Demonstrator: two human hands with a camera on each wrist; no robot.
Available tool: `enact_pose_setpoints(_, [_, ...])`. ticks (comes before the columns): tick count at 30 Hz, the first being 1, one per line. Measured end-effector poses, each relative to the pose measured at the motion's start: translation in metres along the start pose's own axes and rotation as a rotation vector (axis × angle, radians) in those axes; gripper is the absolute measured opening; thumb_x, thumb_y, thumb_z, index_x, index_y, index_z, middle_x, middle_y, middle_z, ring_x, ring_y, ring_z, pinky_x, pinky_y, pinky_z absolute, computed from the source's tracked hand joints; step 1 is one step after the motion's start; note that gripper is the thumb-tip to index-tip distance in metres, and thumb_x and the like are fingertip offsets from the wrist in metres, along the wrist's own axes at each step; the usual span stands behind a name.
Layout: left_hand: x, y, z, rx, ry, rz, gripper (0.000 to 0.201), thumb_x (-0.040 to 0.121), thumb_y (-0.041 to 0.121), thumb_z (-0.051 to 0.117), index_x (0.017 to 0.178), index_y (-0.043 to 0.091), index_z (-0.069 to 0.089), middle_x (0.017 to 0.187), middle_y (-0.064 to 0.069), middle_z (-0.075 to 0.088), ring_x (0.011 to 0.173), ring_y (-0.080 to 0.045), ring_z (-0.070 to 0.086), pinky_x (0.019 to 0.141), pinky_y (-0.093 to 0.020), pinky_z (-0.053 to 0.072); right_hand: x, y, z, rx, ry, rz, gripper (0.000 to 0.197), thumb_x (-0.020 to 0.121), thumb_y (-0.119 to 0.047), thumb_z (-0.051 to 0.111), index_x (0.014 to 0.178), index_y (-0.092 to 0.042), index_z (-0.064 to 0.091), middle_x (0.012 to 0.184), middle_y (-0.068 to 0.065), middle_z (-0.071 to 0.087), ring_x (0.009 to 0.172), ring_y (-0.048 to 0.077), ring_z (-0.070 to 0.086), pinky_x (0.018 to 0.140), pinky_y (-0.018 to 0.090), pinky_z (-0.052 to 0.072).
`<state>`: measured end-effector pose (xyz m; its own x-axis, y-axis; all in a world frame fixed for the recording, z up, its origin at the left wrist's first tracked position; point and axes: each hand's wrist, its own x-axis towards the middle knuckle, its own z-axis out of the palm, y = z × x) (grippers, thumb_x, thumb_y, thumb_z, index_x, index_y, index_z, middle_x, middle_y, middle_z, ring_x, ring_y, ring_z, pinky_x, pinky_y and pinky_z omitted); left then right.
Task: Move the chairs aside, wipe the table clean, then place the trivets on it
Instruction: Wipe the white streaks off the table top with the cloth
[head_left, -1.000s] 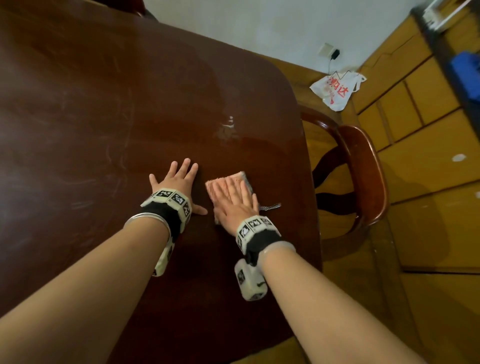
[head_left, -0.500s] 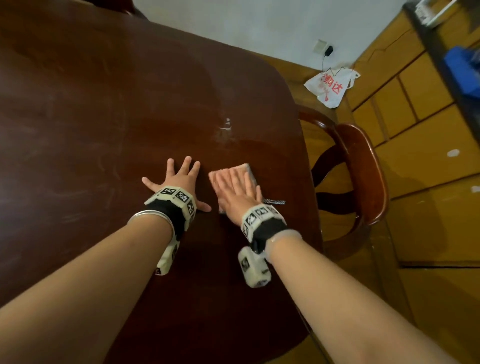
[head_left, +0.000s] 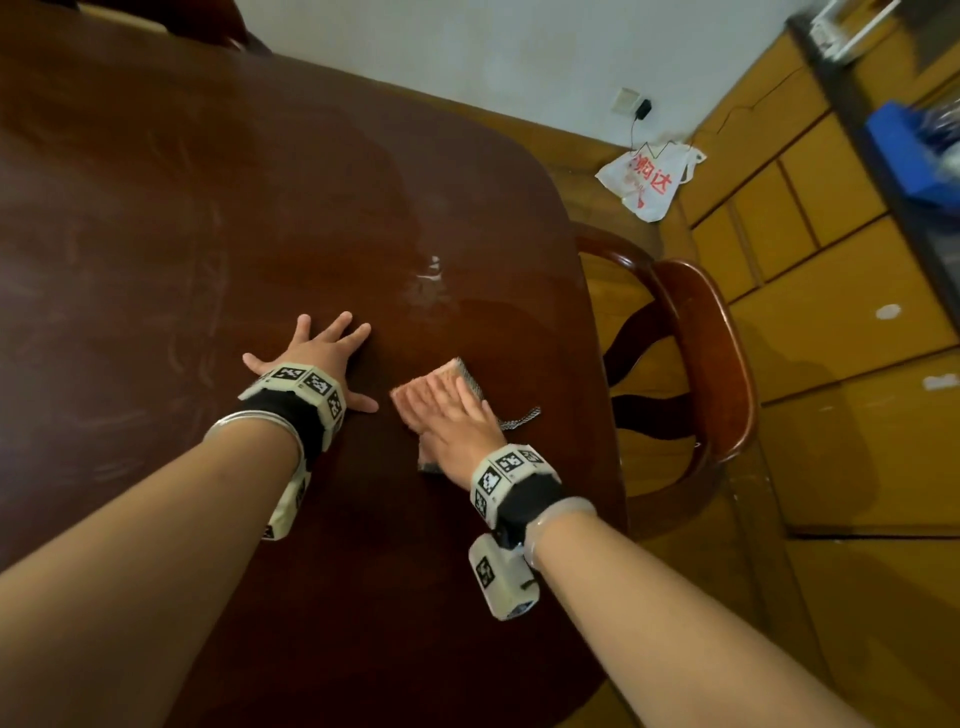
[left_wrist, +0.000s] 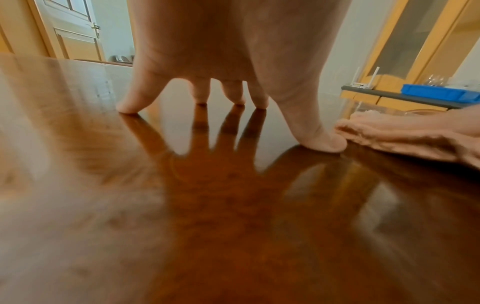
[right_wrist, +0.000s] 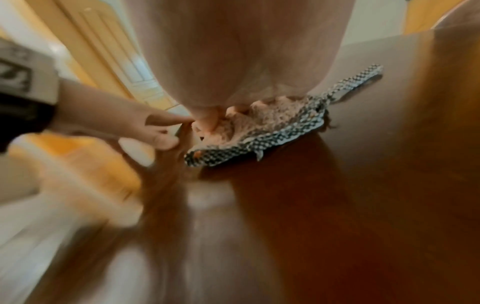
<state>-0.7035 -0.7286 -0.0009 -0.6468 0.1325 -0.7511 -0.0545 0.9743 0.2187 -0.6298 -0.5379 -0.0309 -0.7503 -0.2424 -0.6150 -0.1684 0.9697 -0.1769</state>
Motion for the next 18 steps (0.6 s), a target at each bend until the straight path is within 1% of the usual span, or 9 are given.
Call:
enact_pose_setpoints(2, [-0.005,-0.001,0.005,0.001,0.011,0.002,0.110,0.070,0.054,0.075,0.147,0.047,-0.004,0.155,0.021,-0.018,0.144,-0.024,-0.020,0.098,-0.079,0.012,-0.024,0.005,0.007,-0.010,-0.025,-0.034,0.055,0.103,-0.042,0.021,0.148,-0.047,-0.010,0.158,-0.016,-0.021,0.144,0.014,-0.022,0.116,0.046,-0.007])
enact_pose_setpoints(4, [-0.012,-0.003,0.015,0.003,0.017,0.002,0.110,0.070,0.055,0.074,0.147,0.046,-0.005,0.155,0.020,-0.018,0.144,-0.024,-0.020,0.098,-0.079,0.012,-0.038,0.018,0.016,-0.009,0.016,-0.001,0.054,0.101,-0.047,0.016,0.146,-0.050,-0.012,0.156,-0.020,-0.022,0.145,0.014,-0.022,0.118,0.047,-0.006])
enact_pose_setpoints(6, [-0.018,-0.007,0.023,-0.004,0.020,-0.005,0.110,0.070,0.056,0.073,0.147,0.047,-0.005,0.155,0.020,-0.019,0.144,-0.024,-0.020,0.098,-0.079,0.011,-0.037,0.019,0.017,0.057,0.043,0.106,0.054,0.102,-0.043,0.018,0.147,-0.050,-0.013,0.155,-0.020,-0.024,0.145,0.016,-0.024,0.119,0.047,-0.006])
enact_pose_setpoints(8, [-0.022,-0.009,0.029,-0.010,0.015,-0.011,0.109,0.071,0.056,0.072,0.147,0.046,-0.006,0.155,0.019,-0.019,0.144,-0.024,-0.020,0.099,-0.078,0.011,-0.027,0.001,0.014,0.136,0.009,0.172,0.057,0.104,-0.035,0.023,0.148,-0.047,-0.010,0.156,-0.015,-0.025,0.144,0.020,-0.026,0.117,0.047,-0.008])
enact_pose_setpoints(10, [-0.024,-0.010,0.034,-0.016,0.018,-0.013,0.107,0.073,0.056,0.071,0.147,0.046,-0.005,0.155,0.019,-0.019,0.144,-0.024,-0.019,0.101,-0.077,0.010,-0.024,-0.025,0.012,0.109,-0.028,0.101,0.060,0.103,-0.032,0.027,0.149,-0.046,-0.009,0.157,-0.012,-0.025,0.143,0.023,-0.027,0.117,0.050,-0.008])
enact_pose_setpoints(12, [-0.026,-0.011,0.036,-0.026,0.028,-0.019,0.104,0.074,0.057,0.069,0.147,0.045,-0.005,0.155,0.018,-0.019,0.144,-0.024,-0.019,0.101,-0.077,0.010,-0.032,-0.035,0.021,0.051,-0.054,0.004,0.060,0.103,-0.037,0.027,0.148,-0.047,-0.012,0.157,-0.013,-0.025,0.143,0.020,-0.027,0.117,0.050,-0.008])
enact_pose_setpoints(15, [-0.027,-0.010,0.039,-0.023,0.039,-0.017,0.102,0.076,0.057,0.068,0.148,0.044,-0.004,0.156,0.018,-0.019,0.145,-0.025,-0.018,0.101,-0.077,0.011,-0.060,-0.018,0.036,-0.022,-0.044,-0.031,0.057,0.102,-0.045,0.022,0.147,-0.050,-0.012,0.156,-0.017,-0.026,0.143,0.014,-0.026,0.116,0.045,-0.010])
enact_pose_setpoints(16, [-0.028,-0.010,0.040,-0.027,0.042,-0.017,0.102,0.077,0.056,0.068,0.148,0.044,-0.004,0.156,0.018,-0.018,0.145,-0.025,-0.018,0.102,-0.076,0.011,-0.063,-0.007,0.038,-0.028,-0.029,-0.005,0.057,0.102,-0.045,0.022,0.146,-0.050,-0.013,0.155,-0.019,-0.025,0.143,0.013,-0.025,0.117,0.046,-0.010])
enact_pose_setpoints(18, [-0.029,-0.010,0.040,-0.032,0.054,-0.018,0.102,0.077,0.056,0.068,0.148,0.045,-0.004,0.156,0.018,-0.018,0.145,-0.024,-0.018,0.102,-0.076,0.011,-0.056,0.017,0.033,-0.002,0.029,0.104,0.056,0.102,-0.045,0.019,0.145,-0.051,-0.016,0.155,-0.019,-0.027,0.144,0.015,-0.025,0.118,0.048,-0.008])
